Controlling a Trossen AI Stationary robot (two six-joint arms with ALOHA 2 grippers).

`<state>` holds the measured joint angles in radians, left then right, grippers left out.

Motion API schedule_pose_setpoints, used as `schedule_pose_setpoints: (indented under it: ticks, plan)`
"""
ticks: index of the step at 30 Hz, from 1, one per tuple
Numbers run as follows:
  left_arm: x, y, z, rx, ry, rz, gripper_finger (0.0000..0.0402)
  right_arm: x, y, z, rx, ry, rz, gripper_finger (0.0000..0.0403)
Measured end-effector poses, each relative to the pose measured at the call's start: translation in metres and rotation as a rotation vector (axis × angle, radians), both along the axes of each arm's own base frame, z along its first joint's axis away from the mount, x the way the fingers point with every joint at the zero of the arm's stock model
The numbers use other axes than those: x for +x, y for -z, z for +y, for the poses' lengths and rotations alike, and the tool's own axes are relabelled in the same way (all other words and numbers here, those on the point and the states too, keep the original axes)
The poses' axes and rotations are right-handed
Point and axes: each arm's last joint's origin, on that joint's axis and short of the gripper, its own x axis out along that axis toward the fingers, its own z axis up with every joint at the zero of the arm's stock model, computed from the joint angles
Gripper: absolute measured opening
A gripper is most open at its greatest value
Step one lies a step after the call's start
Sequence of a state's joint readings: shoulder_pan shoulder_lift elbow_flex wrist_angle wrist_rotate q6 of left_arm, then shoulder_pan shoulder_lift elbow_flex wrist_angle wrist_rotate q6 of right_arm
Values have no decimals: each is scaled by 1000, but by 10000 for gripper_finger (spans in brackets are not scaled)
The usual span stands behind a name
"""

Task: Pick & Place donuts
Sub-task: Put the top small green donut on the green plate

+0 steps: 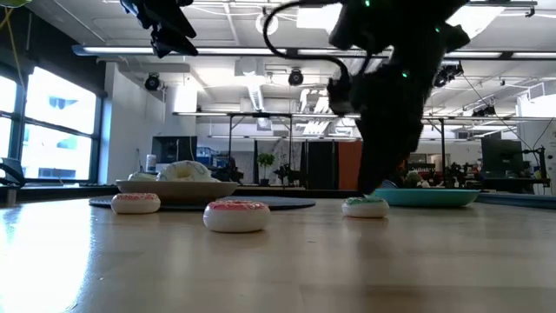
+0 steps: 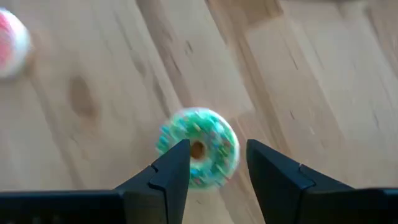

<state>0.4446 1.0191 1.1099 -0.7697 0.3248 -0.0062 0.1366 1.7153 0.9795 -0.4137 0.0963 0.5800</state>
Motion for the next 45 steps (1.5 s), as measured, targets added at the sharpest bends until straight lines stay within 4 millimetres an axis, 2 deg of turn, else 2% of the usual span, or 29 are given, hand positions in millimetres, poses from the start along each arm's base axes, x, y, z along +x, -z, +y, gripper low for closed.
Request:
schedule_pose_setpoints:
  ticks: [7, 13, 17, 23, 26, 31, 36, 39, 42, 45]
  plan:
    - [0, 0, 0, -1, -1, 4, 208, -13, 19, -10, 17, 70, 40, 153]
    - [0, 0, 0, -1, -2, 4, 208, -11, 23, -8, 70, 76, -31, 138]
    - [0, 0, 0, -1, -2, 5, 208, -9, 22, -8, 96, 62, -52, 107]
    - [-1, 1, 0, -7, -2, 17, 208, -5, 17, -7, 116, 54, -58, 19]
    - [-1, 1, 0, -7, -2, 17, 208, 2, 7, -13, 109, 60, -78, 13]
    - [-1, 1, 0, -7, -2, 17, 208, 2, -26, -34, 4, 94, 9, 30]
    - [-1, 1, 0, -7, -2, 17, 208, -25, -65, -68, -228, 236, 221, 8]
    - [-1, 1, 0, -7, -2, 17, 208, -45, -81, -90, -329, 362, 261, 10]
    - [-1, 1, 0, -7, -2, 18, 208, -65, -82, -114, -357, 486, 239, 15]
    - [-1, 1, 0, -5, -4, 18, 208, -83, -69, -134, -334, 577, 185, 11]
